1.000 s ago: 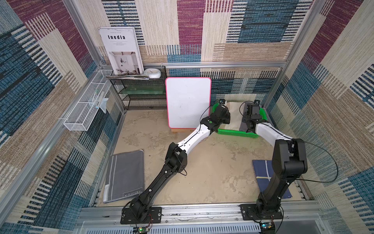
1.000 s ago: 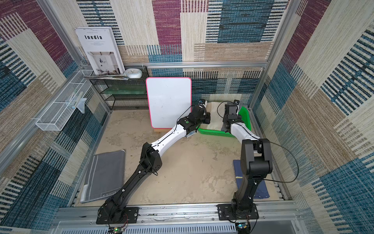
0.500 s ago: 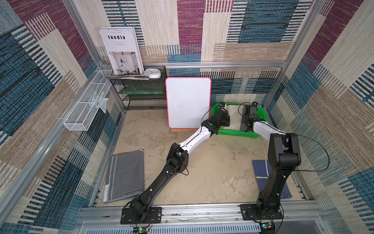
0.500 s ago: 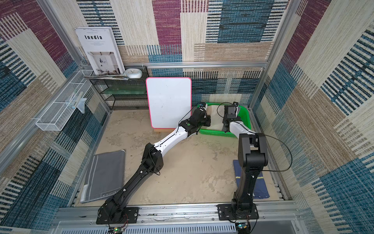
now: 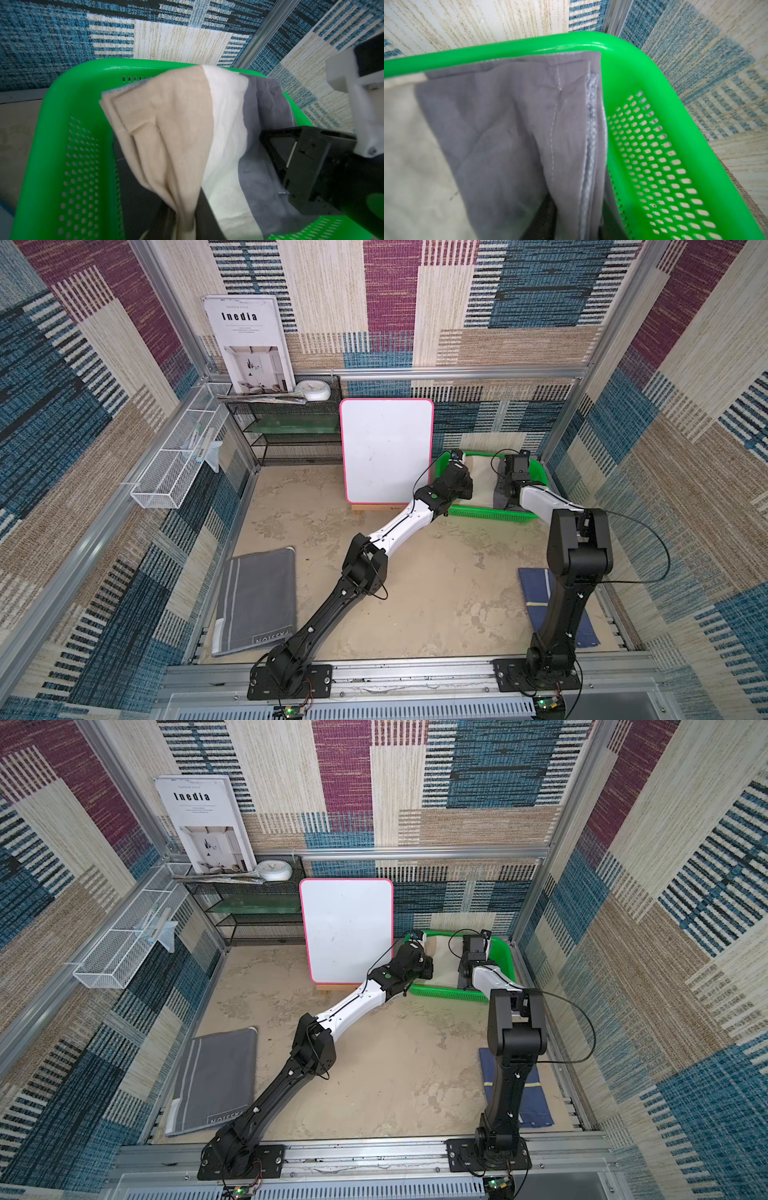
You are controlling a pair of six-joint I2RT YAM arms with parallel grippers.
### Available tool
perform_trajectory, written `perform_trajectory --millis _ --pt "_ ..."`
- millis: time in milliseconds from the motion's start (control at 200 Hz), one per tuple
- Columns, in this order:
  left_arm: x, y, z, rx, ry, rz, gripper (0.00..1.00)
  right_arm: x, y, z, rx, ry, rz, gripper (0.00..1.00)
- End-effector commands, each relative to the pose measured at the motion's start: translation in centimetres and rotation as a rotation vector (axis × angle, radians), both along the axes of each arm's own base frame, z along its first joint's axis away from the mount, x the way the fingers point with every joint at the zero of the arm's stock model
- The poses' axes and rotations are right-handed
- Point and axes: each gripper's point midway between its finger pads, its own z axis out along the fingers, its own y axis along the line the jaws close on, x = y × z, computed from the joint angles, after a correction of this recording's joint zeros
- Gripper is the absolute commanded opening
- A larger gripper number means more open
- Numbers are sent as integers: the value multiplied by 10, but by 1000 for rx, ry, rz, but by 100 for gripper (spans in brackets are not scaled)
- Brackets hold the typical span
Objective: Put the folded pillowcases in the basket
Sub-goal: Place the pillowcase in the basket, then move the pillowcase to the center of the board.
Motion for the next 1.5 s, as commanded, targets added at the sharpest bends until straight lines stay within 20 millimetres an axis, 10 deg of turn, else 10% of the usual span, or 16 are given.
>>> perform_trajectory --millis 0,306,506,761,957,1137,1492 --pt "1 4 22 -17 -25 12 47 2 0 9 11 -22 -3 53" --pt "-33 8 109 -29 -73 -52 59 -2 10 43 68 -53 33 67" --pt "-67 11 124 52 -67 -105 67 -16 19 68 136 -114 50 69" --pt "-119 69 151 74 -50 -69 77 -78 78 122 395 -271 260 71" --pt "-175 127 127 30 40 -34 83 -137 123 137 414 -303 376 72" --pt "-215 190 86 60 106 76 86 -190 169 105 397 -222 472 73" --pt "-235 343 10 48 324 452 99 -230 245 55 411 -45 605 73"
